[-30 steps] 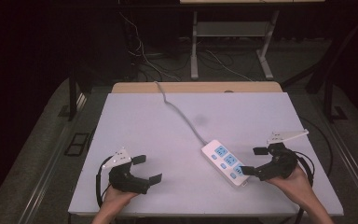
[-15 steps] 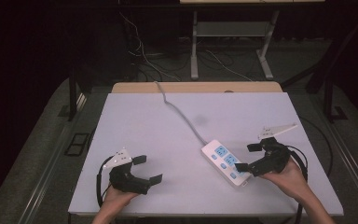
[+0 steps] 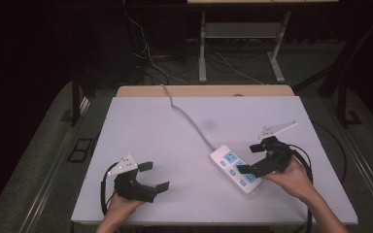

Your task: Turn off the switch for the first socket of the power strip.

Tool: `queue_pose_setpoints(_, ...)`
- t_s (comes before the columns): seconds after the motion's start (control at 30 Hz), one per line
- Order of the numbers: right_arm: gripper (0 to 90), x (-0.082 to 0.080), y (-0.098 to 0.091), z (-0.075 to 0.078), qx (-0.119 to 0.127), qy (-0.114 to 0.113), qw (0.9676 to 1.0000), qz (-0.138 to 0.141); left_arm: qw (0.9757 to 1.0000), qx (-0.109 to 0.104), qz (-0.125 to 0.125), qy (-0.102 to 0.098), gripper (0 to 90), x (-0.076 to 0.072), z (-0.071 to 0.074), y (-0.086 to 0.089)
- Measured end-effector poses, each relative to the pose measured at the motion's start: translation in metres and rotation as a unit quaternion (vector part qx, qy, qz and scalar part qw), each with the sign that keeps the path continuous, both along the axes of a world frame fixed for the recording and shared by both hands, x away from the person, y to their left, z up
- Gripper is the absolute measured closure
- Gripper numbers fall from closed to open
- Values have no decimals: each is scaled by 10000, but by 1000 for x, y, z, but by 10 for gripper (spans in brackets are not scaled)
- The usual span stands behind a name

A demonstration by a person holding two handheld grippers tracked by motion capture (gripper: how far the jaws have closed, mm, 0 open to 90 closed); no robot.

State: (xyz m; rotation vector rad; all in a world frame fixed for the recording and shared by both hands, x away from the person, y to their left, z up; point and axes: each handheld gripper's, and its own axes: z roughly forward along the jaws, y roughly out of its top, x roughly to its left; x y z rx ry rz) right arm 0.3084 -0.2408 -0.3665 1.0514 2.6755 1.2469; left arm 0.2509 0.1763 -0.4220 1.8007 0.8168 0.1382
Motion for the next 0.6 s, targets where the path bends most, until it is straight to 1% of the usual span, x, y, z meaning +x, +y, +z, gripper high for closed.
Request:
queue_pose_setpoints(0.2, 5, 8, 9, -2, -87, 85, 9999, 88, 10000, 6, 12, -6, 0, 0, 0, 1)
queue_pose_setpoints(0.47, 6, 16, 19, -1, -165, 132, 9996, 167, 10000, 9, 12, -9, 0, 0, 0, 1)
queue_pose_setpoints(0.5, 58, 18, 22, -2, -200, 147, 9995, 219, 10000, 10, 14, -12, 0, 0, 0, 1)
queue_pose_setpoints(0.57, 61, 19, 22, -2, -208, 146, 9993, 257, 10000, 7, 17, -12, 0, 1, 0, 1)
queue_pose_setpoints(0.6, 62, 20, 24, -2, -271, 150, 9992, 238, 10000, 4, 20, -14, 0, 0, 0, 1)
